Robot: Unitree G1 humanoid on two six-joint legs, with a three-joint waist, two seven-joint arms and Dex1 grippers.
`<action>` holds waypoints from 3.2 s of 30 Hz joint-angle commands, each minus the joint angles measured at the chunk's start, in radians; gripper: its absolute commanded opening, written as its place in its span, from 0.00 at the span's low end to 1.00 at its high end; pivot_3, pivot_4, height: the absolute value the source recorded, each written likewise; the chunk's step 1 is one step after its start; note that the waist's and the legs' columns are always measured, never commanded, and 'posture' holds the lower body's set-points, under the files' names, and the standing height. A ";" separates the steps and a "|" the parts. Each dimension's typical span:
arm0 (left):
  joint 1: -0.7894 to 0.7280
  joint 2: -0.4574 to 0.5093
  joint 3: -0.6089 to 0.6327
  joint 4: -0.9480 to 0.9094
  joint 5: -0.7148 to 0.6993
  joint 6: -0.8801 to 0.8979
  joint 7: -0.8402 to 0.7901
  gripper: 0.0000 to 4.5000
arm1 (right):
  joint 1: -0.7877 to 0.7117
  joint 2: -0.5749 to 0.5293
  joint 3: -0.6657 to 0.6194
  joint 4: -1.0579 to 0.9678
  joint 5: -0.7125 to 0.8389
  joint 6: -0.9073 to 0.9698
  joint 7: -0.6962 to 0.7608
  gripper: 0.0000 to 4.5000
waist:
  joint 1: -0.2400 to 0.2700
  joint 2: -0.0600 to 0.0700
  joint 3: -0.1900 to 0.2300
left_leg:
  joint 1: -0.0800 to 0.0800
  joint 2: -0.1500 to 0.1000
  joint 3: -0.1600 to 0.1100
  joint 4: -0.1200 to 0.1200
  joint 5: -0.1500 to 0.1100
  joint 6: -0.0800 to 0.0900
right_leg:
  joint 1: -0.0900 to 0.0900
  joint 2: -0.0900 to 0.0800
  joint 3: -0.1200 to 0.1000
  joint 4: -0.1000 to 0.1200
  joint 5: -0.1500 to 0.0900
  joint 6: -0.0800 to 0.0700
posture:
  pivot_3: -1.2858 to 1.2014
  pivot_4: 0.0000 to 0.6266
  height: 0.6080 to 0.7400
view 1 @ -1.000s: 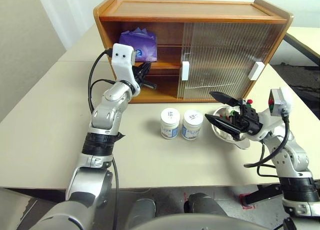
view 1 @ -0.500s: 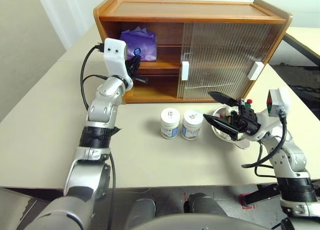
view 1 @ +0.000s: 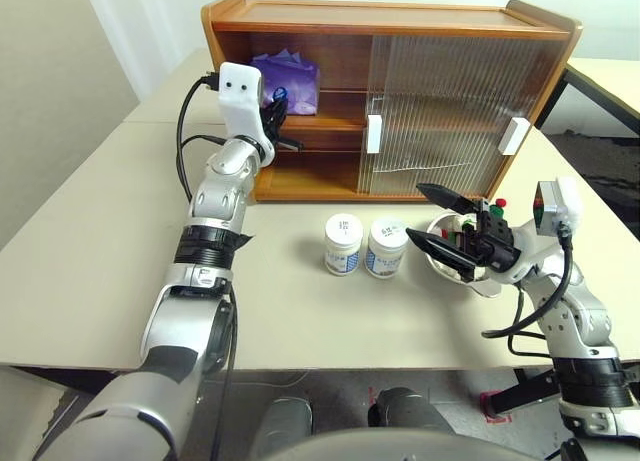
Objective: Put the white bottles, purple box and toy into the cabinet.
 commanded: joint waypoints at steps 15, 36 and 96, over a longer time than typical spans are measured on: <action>0.064 -0.030 0.000 -0.169 -0.037 0.159 -0.057 0.00 | -0.014 0.008 0.015 0.013 -0.012 -0.016 0.014 1.00 | 0.007 -0.001 0.000 | -0.002 -0.003 -0.002 0.000 0.001 0.000 | 0.000 0.000 0.001 0.000 0.000 0.000 | 0.48 0.00 1.00; 0.108 -0.005 0.016 -0.292 -0.011 0.223 -0.022 0.00 | -0.003 0.012 0.017 0.011 -0.016 -0.024 0.012 1.00 | -0.013 -0.002 0.001 | -0.003 -0.002 -0.001 -0.004 -0.003 0.000 | -0.002 0.000 0.003 -0.001 -0.006 -0.002 | 0.48 0.00 1.00; 0.620 0.344 0.023 -0.592 -0.347 0.201 -0.681 0.99 | -0.001 -0.001 -0.016 0.027 -0.078 -0.073 -0.093 1.00 | -0.022 0.003 -0.002 | -0.003 0.003 -0.002 -0.006 -0.007 -0.002 | -0.009 0.000 0.000 0.001 0.000 -0.016 | 0.48 0.00 1.00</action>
